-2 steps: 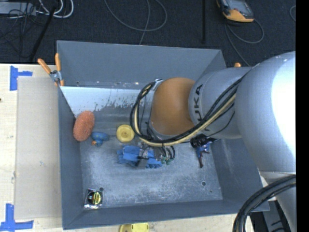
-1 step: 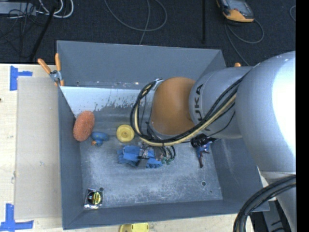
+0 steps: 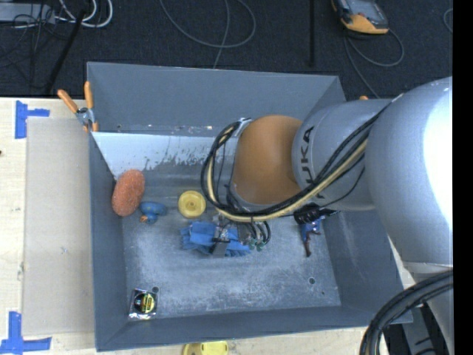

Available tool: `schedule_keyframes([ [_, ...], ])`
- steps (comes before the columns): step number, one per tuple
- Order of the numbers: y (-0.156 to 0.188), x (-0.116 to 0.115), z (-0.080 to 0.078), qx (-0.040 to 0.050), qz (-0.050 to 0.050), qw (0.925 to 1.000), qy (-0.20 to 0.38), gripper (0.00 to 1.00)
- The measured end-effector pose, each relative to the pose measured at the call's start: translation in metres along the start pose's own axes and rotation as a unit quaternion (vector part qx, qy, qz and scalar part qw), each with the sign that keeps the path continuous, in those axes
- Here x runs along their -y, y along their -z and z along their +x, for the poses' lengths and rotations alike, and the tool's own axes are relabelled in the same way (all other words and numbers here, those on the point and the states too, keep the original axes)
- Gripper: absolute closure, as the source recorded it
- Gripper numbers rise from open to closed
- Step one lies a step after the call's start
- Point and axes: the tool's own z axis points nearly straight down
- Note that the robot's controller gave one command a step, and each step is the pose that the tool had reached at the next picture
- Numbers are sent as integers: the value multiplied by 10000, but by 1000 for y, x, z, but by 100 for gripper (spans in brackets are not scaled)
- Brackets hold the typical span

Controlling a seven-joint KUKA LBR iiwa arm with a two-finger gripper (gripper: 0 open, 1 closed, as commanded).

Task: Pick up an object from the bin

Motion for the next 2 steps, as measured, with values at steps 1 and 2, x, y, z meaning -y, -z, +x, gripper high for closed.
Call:
schedule_keyframes([
  [1,16,0,0,1,0,10000,-1,100],
  [2,34,0,-1,19,-4,10000,-4,100],
])
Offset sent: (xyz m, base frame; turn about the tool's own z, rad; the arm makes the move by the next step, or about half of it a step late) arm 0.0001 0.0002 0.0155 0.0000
